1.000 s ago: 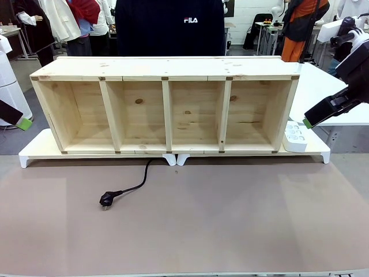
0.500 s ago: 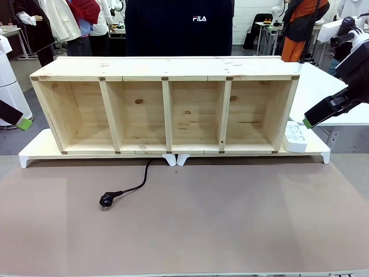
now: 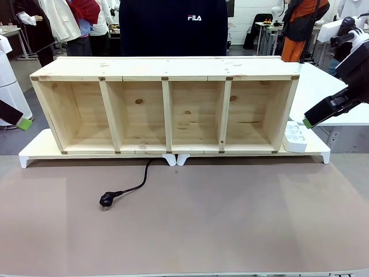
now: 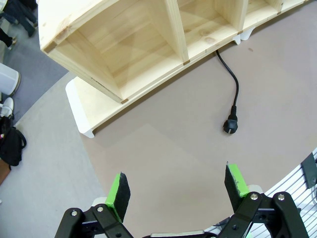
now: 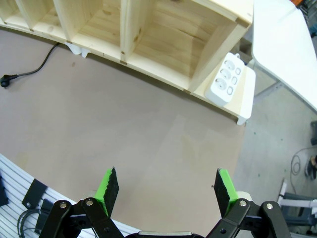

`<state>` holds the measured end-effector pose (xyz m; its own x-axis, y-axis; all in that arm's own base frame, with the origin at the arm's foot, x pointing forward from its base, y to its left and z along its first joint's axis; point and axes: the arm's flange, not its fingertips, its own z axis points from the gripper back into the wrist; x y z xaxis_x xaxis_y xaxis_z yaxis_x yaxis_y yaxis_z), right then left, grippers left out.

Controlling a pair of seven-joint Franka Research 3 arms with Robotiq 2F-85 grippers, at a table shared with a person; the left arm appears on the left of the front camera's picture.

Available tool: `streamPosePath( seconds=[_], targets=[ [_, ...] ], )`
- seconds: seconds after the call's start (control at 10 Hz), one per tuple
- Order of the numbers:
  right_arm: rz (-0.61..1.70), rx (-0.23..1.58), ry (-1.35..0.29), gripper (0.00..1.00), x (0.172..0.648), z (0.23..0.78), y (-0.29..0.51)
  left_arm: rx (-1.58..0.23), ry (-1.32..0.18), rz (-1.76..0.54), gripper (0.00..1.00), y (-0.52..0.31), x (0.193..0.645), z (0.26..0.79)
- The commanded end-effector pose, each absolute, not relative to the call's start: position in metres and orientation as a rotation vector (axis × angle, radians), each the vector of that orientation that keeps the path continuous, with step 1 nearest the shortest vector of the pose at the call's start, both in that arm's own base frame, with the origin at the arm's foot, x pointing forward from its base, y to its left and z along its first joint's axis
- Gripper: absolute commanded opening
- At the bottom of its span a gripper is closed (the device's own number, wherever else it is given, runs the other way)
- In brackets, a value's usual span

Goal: Perform cable management.
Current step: When the cord part of the Power Cable appears at the lower middle area of the table and stops, grasp the cord part of the Power Cable.

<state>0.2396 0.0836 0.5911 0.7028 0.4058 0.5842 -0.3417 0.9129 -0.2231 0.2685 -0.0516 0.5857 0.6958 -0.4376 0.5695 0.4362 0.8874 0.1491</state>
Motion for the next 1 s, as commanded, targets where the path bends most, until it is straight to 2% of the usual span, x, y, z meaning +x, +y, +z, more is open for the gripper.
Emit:
streamPosePath(
  seconds=[0.0, 0.9],
  targets=[
    [0.415, -0.101, -0.674, 1.0, 0.2405, 0.5908, 0.0835, 0.0, -0.64, -0.491, 1.0, -0.0527, 0.2684, 0.5863],
    [0.417, -0.101, -0.673, 1.0, 0.2395, 0.5911, 0.0836, 0.0, -0.64, -0.491, 1.0, -0.0527, 0.2684, 0.5863]
  ],
)
